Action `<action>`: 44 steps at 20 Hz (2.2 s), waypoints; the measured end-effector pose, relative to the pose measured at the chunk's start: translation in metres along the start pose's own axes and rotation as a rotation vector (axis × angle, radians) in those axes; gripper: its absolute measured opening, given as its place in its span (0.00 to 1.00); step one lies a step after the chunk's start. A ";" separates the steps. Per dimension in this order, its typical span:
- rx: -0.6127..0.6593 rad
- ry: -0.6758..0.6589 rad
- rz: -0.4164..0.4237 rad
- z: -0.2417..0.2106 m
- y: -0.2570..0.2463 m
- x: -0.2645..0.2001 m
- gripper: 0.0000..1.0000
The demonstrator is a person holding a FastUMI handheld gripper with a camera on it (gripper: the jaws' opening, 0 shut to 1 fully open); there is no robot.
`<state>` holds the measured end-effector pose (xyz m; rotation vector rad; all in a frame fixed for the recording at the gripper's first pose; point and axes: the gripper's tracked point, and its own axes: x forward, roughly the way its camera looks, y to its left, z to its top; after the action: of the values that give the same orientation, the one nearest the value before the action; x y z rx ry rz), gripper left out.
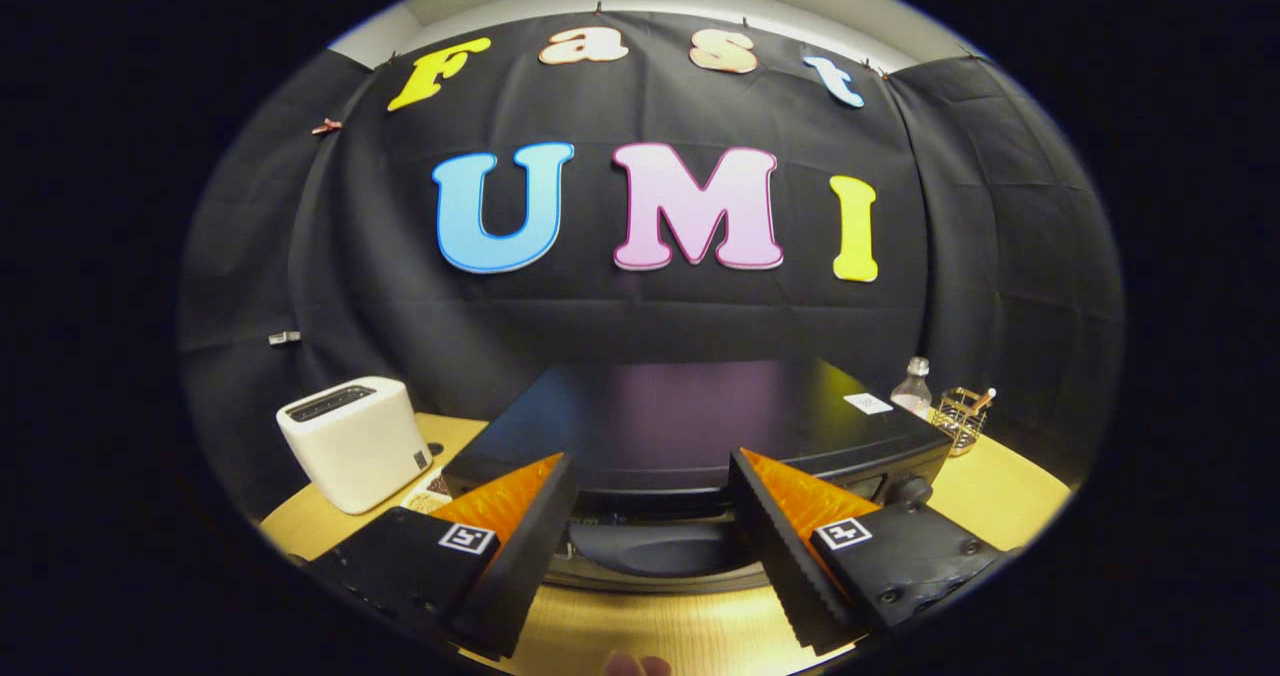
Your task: Open the toaster oven, put the food inside, and close the toaster oven door.
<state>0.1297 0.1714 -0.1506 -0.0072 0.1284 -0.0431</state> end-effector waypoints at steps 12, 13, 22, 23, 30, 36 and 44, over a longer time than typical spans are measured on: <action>-0.010 0.038 -0.009 -0.027 -0.006 -0.018 0.99; -0.009 0.038 -0.009 -0.028 -0.006 -0.022 0.98; -0.009 0.125 0.001 -0.069 -0.007 -0.083 0.98; -0.006 0.135 0.005 -0.073 -0.007 -0.088 0.98; 0.003 0.214 0.015 -0.110 -0.008 -0.113 0.98; 0.019 0.306 0.033 -0.147 -0.004 -0.127 1.00; -0.010 0.417 0.126 -0.176 0.015 -0.138 1.00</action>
<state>-0.0285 0.1919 -0.3079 0.0001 0.5459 0.0832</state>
